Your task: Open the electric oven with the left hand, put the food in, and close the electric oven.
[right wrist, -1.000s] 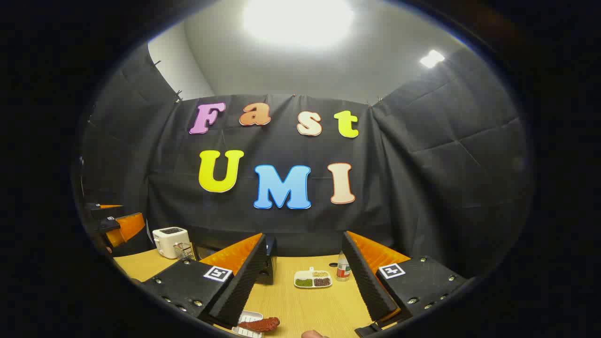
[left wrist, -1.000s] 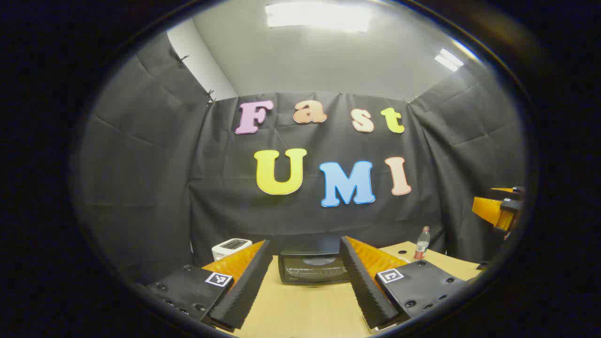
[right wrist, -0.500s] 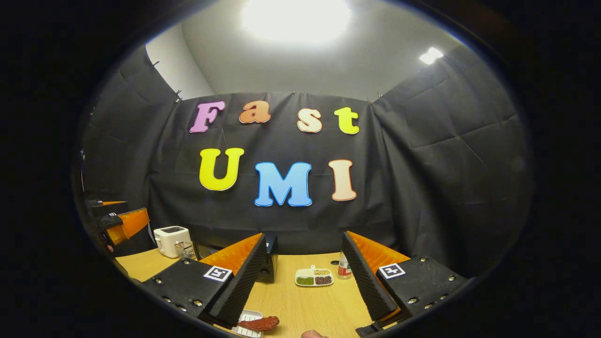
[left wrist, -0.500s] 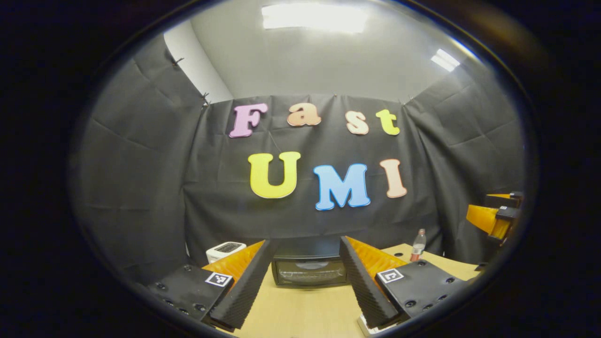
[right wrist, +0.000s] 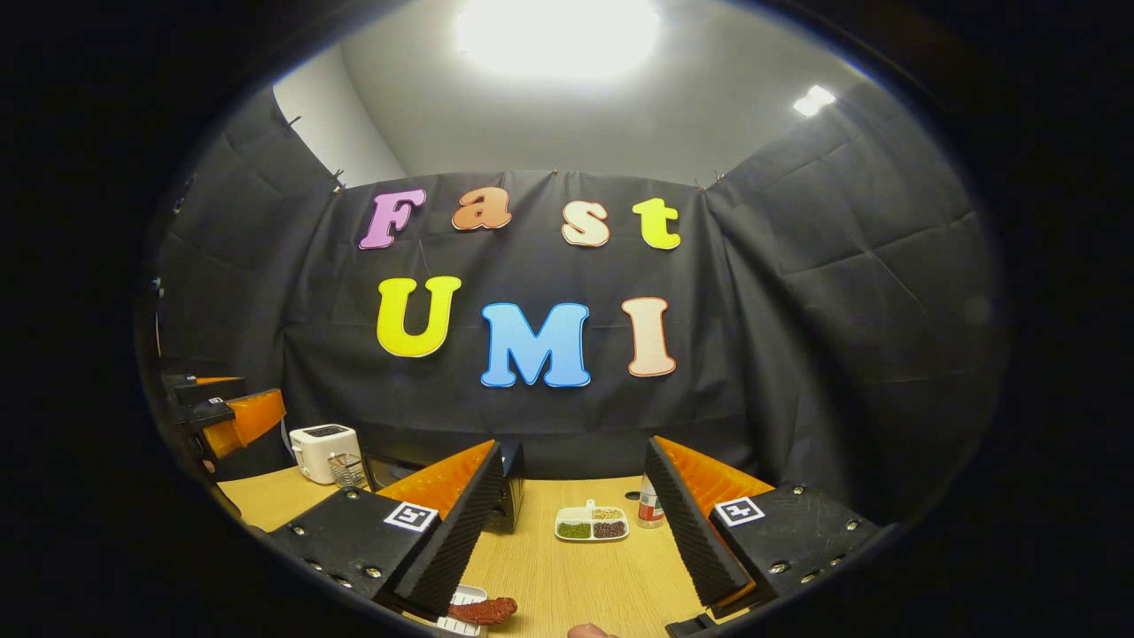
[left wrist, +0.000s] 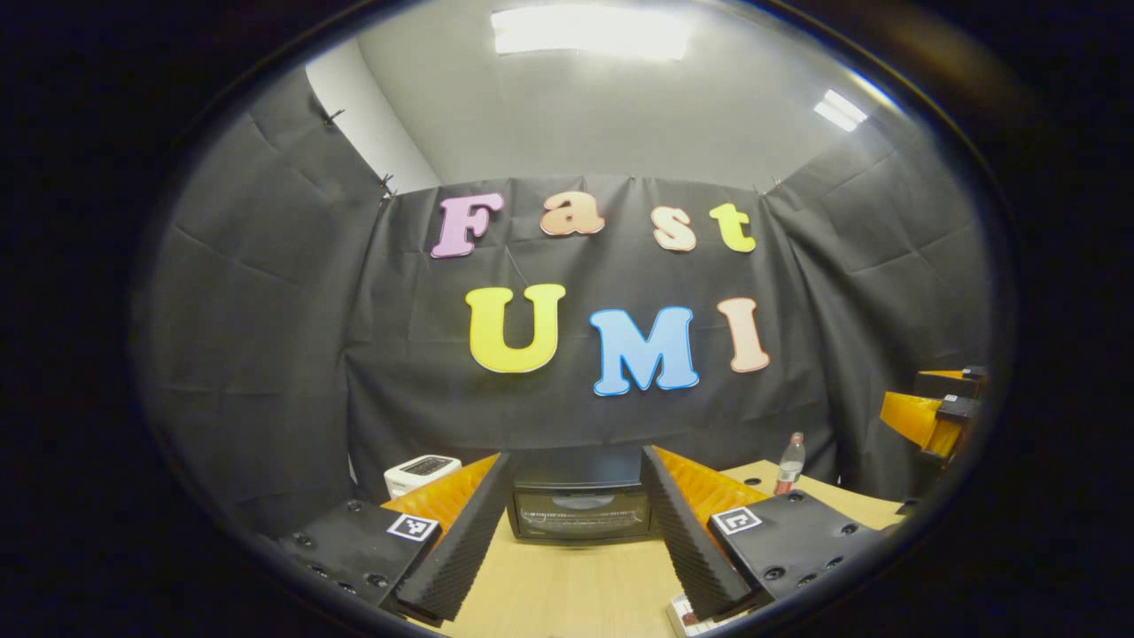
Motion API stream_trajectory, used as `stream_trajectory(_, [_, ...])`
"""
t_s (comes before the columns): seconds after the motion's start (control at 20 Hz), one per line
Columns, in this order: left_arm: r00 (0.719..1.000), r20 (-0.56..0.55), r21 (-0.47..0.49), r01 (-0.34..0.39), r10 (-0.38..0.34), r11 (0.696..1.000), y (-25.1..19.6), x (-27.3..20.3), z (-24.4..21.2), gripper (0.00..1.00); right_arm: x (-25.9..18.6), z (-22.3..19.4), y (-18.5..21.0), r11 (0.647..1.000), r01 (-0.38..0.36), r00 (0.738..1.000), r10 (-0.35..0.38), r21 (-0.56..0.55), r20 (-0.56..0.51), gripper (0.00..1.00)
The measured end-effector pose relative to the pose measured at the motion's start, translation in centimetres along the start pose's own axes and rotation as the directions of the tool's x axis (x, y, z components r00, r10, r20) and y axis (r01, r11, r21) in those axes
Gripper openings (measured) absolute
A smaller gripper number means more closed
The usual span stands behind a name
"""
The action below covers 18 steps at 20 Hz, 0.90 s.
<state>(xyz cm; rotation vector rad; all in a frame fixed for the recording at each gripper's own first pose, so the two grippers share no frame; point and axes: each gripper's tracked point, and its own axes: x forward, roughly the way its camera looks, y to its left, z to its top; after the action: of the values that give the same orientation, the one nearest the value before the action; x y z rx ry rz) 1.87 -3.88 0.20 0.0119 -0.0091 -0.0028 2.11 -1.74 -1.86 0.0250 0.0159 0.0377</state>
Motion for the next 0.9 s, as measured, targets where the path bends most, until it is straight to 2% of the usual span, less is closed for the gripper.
stream_trajectory(0.15, [1.0, 0.006, 0.014, -0.01, 0.01, 1.0, -1.1, 0.8, -0.2, 1.0, 0.3, -0.3, -0.7, 0.999, -0.028, 1.0, 0.028, 0.025, -0.009, 0.98])
stream_trajectory(0.4, [1.0, 0.011, 0.028, -0.023, 0.023, 0.999, -2.4, 3.4, -0.9, 0.9, 0.4, -1.3, -2.1, 0.998, -0.051, 0.999, 0.051, 0.024, -0.017, 0.98])
stream_trajectory(0.45, [1.0, 0.01, 0.03, -0.025, 0.025, 0.999, -2.5, 4.1, -1.2, 0.91, 0.4, -1.3, -2.1, 0.998, -0.052, 0.998, 0.053, 0.026, -0.021, 0.98])
stream_trajectory(0.6, [1.0, 0.012, 0.042, -0.027, 0.027, 0.999, -2.4, 6.9, -1.9, 0.95, 1.0, -1.4, -2.6, 0.999, -0.037, 0.999, 0.038, 0.016, -0.024, 0.98])
stream_trajectory(0.9, [1.0, -0.014, 0.035, -0.002, 0.003, 0.999, -1.6, 13.2, -5.1, 1.0, 2.0, -0.9, -3.4, 0.998, 0.053, 0.998, -0.053, 0.019, -0.017, 0.98])
